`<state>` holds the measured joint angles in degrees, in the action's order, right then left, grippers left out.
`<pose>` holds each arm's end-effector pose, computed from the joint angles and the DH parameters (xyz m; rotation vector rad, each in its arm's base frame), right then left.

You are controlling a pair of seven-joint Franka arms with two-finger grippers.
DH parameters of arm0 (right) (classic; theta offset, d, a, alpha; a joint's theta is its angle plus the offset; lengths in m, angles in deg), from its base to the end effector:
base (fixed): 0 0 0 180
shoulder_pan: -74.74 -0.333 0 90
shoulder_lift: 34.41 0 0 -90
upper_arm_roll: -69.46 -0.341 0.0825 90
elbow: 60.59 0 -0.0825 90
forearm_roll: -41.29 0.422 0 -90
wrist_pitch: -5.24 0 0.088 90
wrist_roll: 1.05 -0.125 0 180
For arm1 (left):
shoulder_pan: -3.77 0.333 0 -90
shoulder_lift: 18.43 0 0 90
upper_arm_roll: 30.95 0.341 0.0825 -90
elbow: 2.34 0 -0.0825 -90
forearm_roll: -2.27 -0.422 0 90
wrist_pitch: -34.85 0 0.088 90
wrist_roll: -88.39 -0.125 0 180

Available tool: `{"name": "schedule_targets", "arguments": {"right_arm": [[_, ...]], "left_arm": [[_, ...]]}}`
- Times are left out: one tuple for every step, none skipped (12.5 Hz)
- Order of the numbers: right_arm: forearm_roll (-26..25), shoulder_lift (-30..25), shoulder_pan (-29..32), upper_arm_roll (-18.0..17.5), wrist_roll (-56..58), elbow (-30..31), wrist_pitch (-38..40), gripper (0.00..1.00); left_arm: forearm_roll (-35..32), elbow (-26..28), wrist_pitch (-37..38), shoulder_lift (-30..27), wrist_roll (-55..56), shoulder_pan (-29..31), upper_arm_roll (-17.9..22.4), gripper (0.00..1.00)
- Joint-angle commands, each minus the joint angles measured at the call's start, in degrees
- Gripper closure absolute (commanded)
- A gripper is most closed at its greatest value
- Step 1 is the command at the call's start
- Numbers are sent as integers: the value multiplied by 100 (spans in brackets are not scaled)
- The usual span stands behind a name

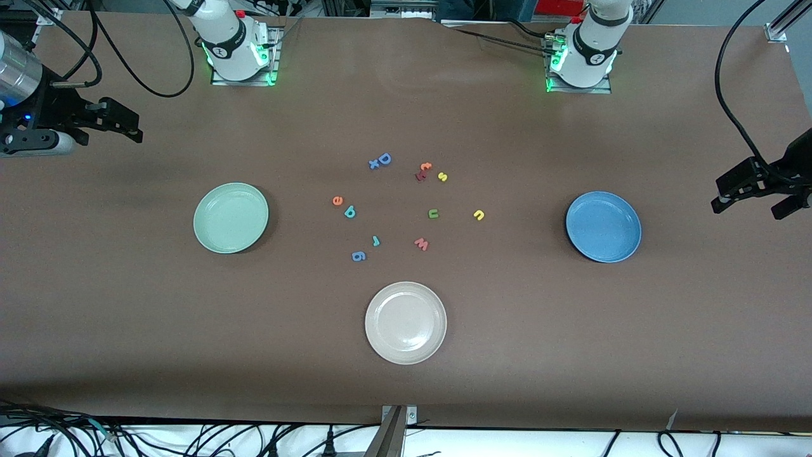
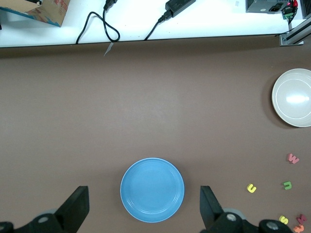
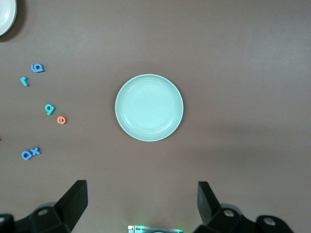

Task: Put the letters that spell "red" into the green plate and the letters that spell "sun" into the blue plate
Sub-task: 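Move the right gripper over the cyan 9 letter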

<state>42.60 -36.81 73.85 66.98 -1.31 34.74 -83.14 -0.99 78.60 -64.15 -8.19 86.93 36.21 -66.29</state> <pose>0.5704 0.0370 0.6064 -3.1194 -0.0841 0.1250 0.6611 0.0091 0.6353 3.0817 -0.0986 0.2603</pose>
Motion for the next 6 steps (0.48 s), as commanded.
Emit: {"name": "schedule_targets", "arguments": {"right_arm": [[-35,-32,-8,-24,35,-67,111,0],[-44,-32,-8,-103,9,-67,111,0],[-105,-32,-8,-312,-18,-67,111,0],[-210,-24,1,-480,-35,-67,111,0],[-350,-6,-8,-638,-36,-58,128,0],[-377,37,-8,-761,-70,-49,154,0]], "left_arm": [[-17,-61,74,4,40,-9,-18,0],[-17,-61,74,-5,40,-9,-18,0],[-26,-61,74,-5,40,-9,-18,0],[-26,-61,74,-5,40,-9,-18,0],[-26,-61,74,-5,40,-9,-18,0],[-17,-61,74,4,40,-9,-18,0]]}}
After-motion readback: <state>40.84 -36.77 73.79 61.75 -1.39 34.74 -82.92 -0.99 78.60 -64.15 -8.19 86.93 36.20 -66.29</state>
